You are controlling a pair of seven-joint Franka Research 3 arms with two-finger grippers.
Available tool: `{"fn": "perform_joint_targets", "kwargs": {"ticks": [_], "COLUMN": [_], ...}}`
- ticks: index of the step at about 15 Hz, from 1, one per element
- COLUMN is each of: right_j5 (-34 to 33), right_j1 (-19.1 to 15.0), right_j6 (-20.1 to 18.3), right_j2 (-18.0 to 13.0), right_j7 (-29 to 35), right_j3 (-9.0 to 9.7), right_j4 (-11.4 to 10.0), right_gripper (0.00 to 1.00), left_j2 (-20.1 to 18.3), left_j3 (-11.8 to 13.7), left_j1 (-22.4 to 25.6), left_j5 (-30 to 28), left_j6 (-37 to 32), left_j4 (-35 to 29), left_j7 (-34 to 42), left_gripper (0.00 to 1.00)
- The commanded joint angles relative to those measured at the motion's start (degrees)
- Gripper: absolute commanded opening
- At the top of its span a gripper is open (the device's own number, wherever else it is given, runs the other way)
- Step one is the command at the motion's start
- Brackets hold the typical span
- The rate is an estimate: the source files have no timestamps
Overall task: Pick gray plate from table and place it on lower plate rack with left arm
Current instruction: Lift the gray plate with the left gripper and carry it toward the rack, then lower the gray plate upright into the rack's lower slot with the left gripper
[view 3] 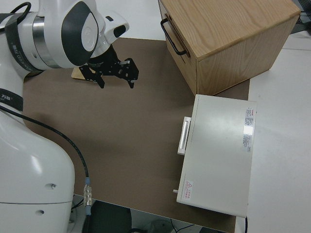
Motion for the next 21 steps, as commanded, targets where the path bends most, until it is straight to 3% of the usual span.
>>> {"fn": "perform_joint_targets", "kwargs": {"ticks": [1, 7, 16, 21], "right_j5": [-0.3, -0.3, -0.3, -0.3], "right_j1": [-1.3, -1.3, -1.3, -1.3], "right_j6": [-0.6, -0.6, -0.6, -0.6], "right_j2": [-0.1, -0.1, -0.1, -0.1], "right_j7": [0.7, 0.7, 0.7, 0.7], "right_j3": [1.21, 1.13, 1.21, 1.21], "right_j4": [0.4, 0.4, 0.4, 0.3], "right_gripper": [0.983, 0.983, 0.983, 0.983], "left_j2": [-0.6, -0.7, -0.5, -0.4], "left_j3": [-1.2, -3.3, -3.3, -2.1], "left_j1": [-1.0, -1.1, -1.1, -0.8], "left_j5": [9.5, 26.4, 41.9, 45.3], "left_j6": [-6.0, -12.8, -16.2, -12.3], "left_j4": [1.4, 1.3, 1.0, -2.1], "left_j7": [0.3, 1.4, 4.4, 3.3], "left_gripper": [0.0, 0.0, 0.0, 0.0]}}
